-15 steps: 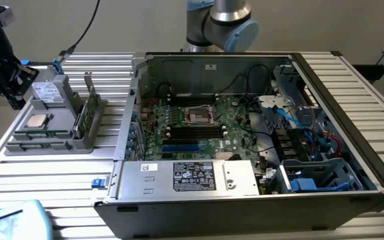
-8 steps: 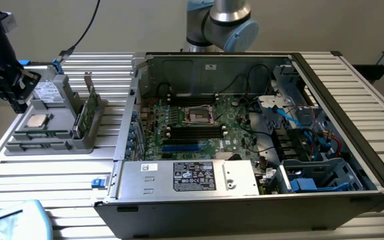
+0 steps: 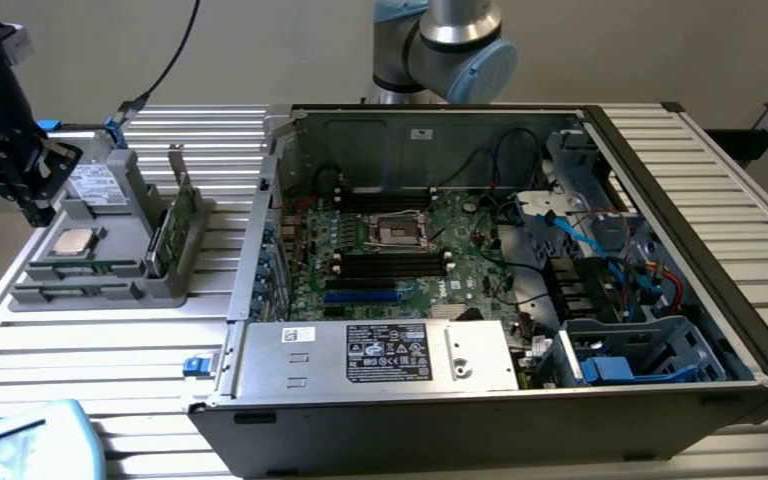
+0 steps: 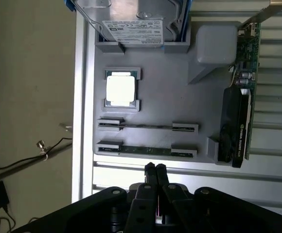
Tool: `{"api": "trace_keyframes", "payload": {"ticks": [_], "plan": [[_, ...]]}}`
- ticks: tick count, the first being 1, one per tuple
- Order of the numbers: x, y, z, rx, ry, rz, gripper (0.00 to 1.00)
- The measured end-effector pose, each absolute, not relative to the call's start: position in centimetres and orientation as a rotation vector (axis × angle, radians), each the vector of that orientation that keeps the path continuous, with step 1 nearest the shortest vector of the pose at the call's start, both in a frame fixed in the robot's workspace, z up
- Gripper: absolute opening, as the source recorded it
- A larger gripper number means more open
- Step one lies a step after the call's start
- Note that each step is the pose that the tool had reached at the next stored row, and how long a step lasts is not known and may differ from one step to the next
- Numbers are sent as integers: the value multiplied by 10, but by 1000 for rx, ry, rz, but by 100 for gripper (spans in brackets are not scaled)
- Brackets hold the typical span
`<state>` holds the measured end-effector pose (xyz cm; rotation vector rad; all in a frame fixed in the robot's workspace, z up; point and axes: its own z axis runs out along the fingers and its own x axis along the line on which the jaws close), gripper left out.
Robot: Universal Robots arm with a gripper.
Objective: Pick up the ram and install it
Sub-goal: 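Reach for the ram, then pick up the ram and move it above insertion slot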
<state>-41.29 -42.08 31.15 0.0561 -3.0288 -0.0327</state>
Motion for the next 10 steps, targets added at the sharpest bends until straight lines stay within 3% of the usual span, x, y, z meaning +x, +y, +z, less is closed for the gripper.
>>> {"api": "trace_keyframes", "payload": {"ticks": [10], "plan": [[-413,-421,311,65,-3029,-32,10]]}}
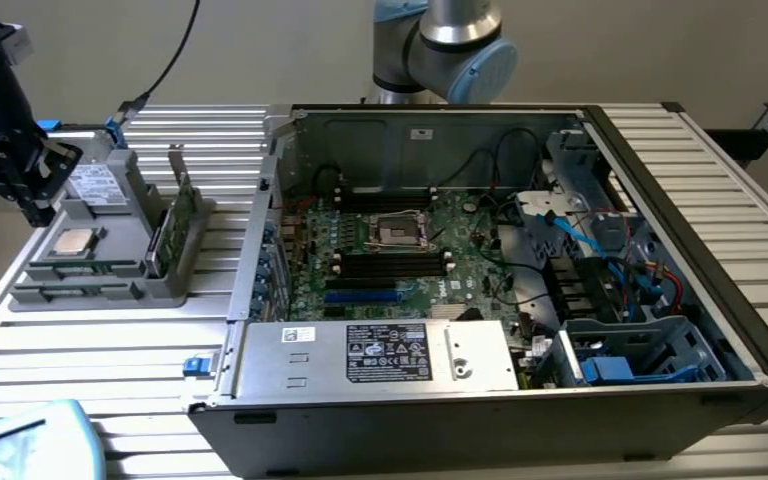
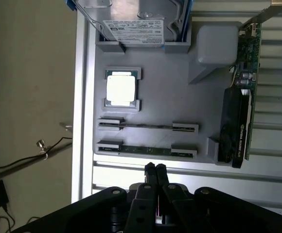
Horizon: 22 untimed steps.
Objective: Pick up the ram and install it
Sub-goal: 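Pick up the ram and move it above insertion slot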
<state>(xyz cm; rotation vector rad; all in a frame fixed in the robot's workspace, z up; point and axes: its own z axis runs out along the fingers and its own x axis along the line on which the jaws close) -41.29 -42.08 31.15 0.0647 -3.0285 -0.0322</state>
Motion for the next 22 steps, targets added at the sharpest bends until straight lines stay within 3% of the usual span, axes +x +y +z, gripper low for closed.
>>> {"api": "trace_keyframes", "payload": {"ticks": [22], "plan": [[-413,-421,305,411,-3000,-44,10]]}}
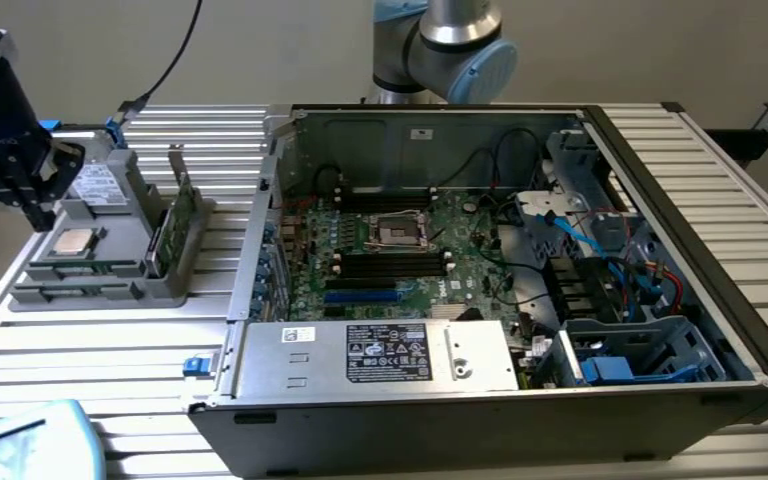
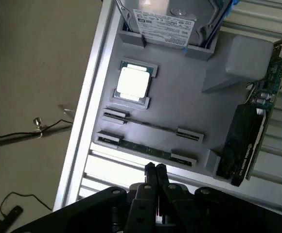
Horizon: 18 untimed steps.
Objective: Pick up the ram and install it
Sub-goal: 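Pick up the ram and move it above insertion slot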
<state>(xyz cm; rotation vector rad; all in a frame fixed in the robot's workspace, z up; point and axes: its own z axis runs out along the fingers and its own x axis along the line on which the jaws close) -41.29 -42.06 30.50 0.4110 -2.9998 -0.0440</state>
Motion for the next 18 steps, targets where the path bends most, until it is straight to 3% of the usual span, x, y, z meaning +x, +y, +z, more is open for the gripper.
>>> {"api": "trace_keyframes", "payload": {"ticks": [18], "plan": [[-413,-421,302,895,-2891,-17,10]]}}
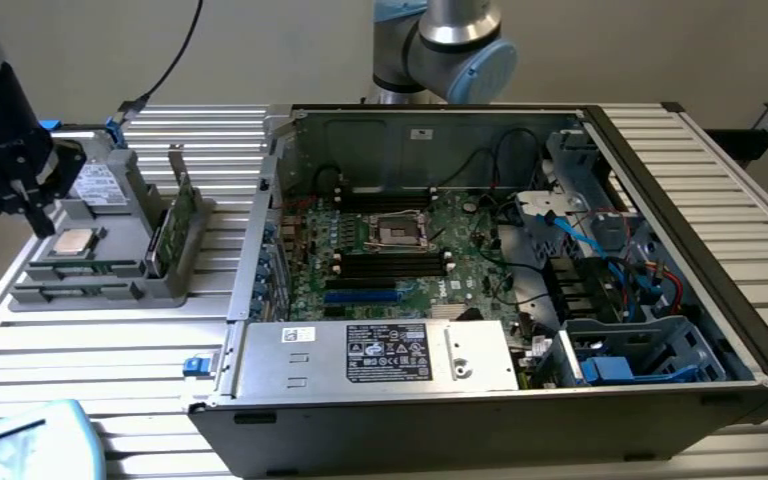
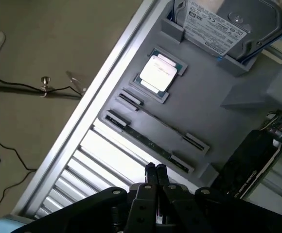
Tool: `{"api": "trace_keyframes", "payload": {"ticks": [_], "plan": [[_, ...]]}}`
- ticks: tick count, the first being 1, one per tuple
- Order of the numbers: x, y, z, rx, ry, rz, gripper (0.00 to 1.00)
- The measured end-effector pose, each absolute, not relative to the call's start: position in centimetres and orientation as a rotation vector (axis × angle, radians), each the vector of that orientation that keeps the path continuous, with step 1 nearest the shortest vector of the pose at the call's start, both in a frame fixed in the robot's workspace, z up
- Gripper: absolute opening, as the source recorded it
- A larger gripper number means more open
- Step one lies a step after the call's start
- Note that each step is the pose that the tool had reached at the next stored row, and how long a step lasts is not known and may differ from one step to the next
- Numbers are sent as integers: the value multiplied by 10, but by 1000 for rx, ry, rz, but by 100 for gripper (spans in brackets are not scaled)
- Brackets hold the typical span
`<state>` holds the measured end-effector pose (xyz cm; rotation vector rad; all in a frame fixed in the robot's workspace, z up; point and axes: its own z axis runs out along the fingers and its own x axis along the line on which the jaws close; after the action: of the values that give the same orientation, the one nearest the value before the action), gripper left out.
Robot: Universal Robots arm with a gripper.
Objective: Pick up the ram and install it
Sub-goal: 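Pick up the ram and move it above insertion slot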
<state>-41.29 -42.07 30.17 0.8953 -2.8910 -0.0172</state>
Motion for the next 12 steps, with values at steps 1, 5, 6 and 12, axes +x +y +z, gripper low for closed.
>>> {"api": "trace_keyframes", "payload": {"ticks": [1,5,6,12], "plan": [[-413,-421,301,922,-2883,-15,10],[-413,-421,299,1027,-2850,-9,10],[-413,-421,298,1053,-2841,-7,10],[-413,-421,295,1208,-2784,-7,10]]}}
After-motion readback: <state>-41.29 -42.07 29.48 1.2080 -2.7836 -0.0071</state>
